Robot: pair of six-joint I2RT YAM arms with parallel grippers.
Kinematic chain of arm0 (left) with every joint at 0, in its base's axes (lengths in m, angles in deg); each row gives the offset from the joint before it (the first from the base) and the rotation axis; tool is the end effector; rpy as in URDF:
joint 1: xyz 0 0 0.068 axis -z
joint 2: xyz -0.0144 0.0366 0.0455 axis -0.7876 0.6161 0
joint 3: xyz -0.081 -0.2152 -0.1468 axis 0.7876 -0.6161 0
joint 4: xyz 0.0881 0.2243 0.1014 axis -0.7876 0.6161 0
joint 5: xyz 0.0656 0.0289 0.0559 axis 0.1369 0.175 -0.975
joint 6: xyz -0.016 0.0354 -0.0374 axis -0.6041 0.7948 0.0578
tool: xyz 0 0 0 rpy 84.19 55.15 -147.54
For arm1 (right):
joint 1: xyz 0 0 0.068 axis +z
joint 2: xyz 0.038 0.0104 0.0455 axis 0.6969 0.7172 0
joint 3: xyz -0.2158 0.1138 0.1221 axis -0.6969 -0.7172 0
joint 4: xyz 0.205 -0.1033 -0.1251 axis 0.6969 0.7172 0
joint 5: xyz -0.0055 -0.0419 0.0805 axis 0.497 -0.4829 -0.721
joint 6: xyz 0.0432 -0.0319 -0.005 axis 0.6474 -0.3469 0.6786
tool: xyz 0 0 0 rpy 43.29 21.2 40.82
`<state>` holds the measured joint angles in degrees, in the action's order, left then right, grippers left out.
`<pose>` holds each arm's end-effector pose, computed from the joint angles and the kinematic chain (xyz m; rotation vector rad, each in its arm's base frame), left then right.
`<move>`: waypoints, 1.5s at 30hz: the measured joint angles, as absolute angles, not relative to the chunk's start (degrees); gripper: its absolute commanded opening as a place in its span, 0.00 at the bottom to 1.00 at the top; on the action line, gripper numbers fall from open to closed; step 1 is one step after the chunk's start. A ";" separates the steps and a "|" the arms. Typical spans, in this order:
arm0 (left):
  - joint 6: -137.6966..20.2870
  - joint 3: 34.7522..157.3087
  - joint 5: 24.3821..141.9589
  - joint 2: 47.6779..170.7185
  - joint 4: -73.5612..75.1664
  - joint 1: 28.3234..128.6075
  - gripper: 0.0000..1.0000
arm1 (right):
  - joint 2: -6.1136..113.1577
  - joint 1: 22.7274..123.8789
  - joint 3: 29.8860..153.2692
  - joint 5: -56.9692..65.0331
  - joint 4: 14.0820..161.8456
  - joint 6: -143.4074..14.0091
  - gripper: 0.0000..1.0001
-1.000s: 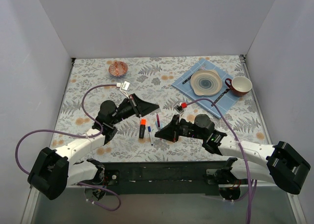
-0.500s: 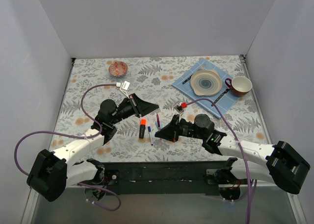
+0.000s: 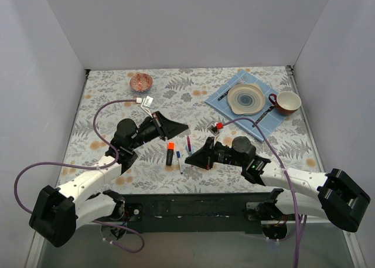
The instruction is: Insert the pens into the pen caps
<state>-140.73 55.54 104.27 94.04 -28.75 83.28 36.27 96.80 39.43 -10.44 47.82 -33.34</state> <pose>0.1941 -0.1385 0.2839 -0.5306 1.8881 -1.9979 0.1326 0.1958 0.2362 -0.5639 1.7216 1.4932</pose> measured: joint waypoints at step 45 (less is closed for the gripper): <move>-137.41 54.67 103.29 91.51 -25.30 83.30 0.00 | 38.09 96.80 39.43 -9.93 48.19 -32.68 0.01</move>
<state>-137.41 54.67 103.29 91.51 -25.30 83.30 38.09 96.80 39.43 -9.93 48.19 -32.68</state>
